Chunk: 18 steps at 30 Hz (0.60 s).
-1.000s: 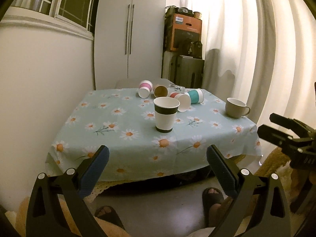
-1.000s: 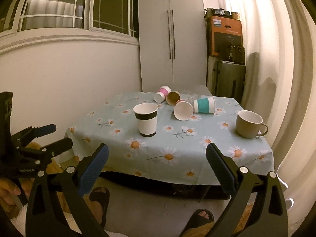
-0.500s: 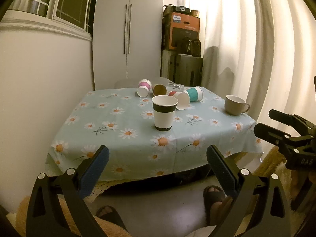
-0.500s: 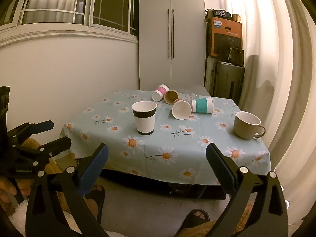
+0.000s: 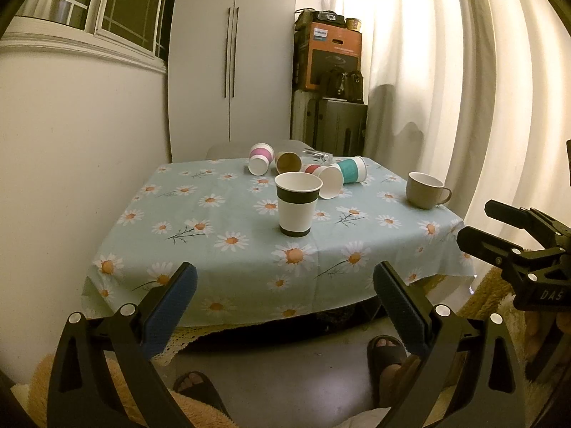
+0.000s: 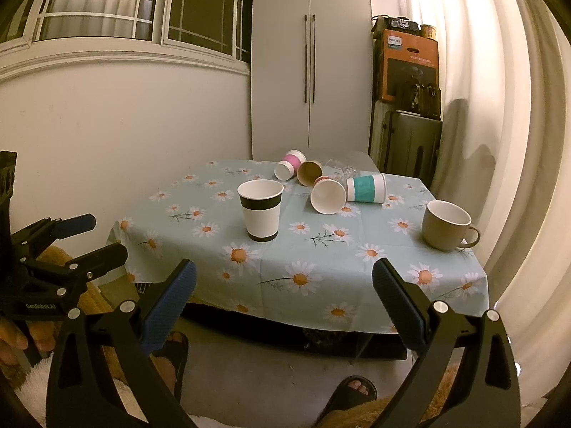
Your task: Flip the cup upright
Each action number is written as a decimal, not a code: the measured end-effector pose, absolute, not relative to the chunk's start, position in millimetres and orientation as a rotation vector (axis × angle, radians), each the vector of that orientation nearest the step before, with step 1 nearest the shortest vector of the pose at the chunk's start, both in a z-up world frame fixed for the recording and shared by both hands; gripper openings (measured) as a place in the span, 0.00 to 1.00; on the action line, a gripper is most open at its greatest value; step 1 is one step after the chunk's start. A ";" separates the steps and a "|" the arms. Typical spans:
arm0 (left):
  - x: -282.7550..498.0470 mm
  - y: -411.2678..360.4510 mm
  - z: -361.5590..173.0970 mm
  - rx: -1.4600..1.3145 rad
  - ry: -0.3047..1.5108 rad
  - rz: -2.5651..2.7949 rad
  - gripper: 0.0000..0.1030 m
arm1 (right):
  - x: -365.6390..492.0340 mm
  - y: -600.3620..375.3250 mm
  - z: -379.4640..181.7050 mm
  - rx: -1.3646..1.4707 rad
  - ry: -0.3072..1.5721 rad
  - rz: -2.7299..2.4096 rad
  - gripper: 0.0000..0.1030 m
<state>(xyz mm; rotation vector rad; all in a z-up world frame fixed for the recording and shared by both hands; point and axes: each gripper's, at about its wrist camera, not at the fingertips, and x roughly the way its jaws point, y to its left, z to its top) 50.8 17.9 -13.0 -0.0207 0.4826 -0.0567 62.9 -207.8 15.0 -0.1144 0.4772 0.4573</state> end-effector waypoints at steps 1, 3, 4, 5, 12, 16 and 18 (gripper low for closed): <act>51.0 18.0 -13.1 -0.022 0.483 -0.056 0.94 | 63.2 -207.7 14.8 -0.115 0.477 0.457 0.95; 51.1 18.0 -13.2 -0.022 0.483 -0.056 0.94 | 63.0 -207.6 14.6 -0.115 0.478 0.458 0.95; 50.8 18.1 -13.1 -0.022 0.483 -0.056 0.94 | 63.0 -207.5 14.7 -0.115 0.478 0.458 0.95; 51.1 18.1 -13.1 -0.022 0.483 -0.057 0.94 | 63.2 -207.6 14.2 -0.116 0.478 0.458 0.95; 50.8 18.1 -13.1 -0.022 0.483 -0.056 0.94 | 63.5 -207.9 13.9 -0.115 0.478 0.458 0.95; 50.7 18.1 -13.2 -0.021 0.483 -0.056 0.94 | 63.1 -207.9 13.0 -0.116 0.479 0.458 0.95; 51.0 18.1 -13.3 -0.021 0.484 -0.056 0.94 | 63.2 -208.1 12.9 -0.117 0.479 0.457 0.95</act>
